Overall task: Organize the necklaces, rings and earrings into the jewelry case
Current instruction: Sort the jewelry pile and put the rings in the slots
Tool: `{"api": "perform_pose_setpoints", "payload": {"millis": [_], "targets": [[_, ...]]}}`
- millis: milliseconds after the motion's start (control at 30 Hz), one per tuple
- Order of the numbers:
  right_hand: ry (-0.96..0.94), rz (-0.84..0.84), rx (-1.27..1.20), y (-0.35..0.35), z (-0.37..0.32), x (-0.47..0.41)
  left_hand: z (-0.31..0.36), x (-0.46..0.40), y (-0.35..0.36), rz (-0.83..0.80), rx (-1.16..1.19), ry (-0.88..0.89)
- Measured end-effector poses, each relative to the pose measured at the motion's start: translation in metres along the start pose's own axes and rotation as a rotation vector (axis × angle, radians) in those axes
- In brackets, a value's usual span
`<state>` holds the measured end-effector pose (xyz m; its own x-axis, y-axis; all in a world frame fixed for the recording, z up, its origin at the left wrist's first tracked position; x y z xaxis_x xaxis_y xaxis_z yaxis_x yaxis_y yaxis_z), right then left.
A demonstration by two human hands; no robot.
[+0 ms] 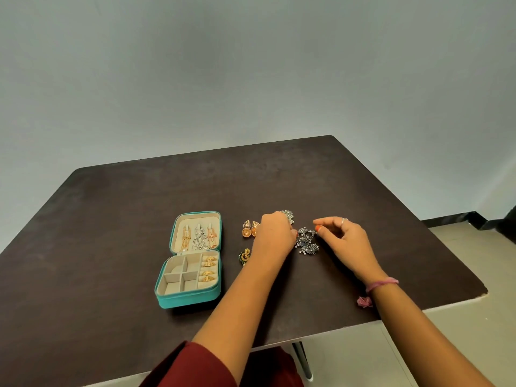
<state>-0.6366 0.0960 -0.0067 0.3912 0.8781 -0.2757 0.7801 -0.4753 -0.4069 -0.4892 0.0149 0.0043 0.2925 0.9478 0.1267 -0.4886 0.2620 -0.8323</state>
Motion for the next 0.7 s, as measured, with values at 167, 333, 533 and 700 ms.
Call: {"api": "perform_pose_setpoints", "payload": {"millis": [167,333,533,700], "targets": [[-0.004,0.058,-0.023,-0.007,0.001,0.008,0.002,0.004,-0.002,0.047,-0.029,0.012],[0.013,0.091,-0.054,-0.009,0.002,0.009,0.008,0.012,-0.016,0.127,-0.010,0.061],[0.024,0.122,-0.142,-0.012,0.003,0.010,0.007,0.018,-0.035,0.217,0.232,0.072],[0.035,0.145,-0.216,-0.013,0.004,0.011,0.011,0.025,-0.049,0.245,0.398,0.169]]}}
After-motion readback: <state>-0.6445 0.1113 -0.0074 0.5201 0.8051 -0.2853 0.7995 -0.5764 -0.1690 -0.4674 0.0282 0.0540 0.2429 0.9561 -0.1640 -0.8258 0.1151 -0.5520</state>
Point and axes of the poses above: each hand's wrist, its own x-axis away from the middle knuckle, its own y-axis out of the palm, z = x × y, the point moved 9 cm from there along -x, towards the middle knuckle, and after that the axes turned 5 degrees about -y, right-handed, at the moved point
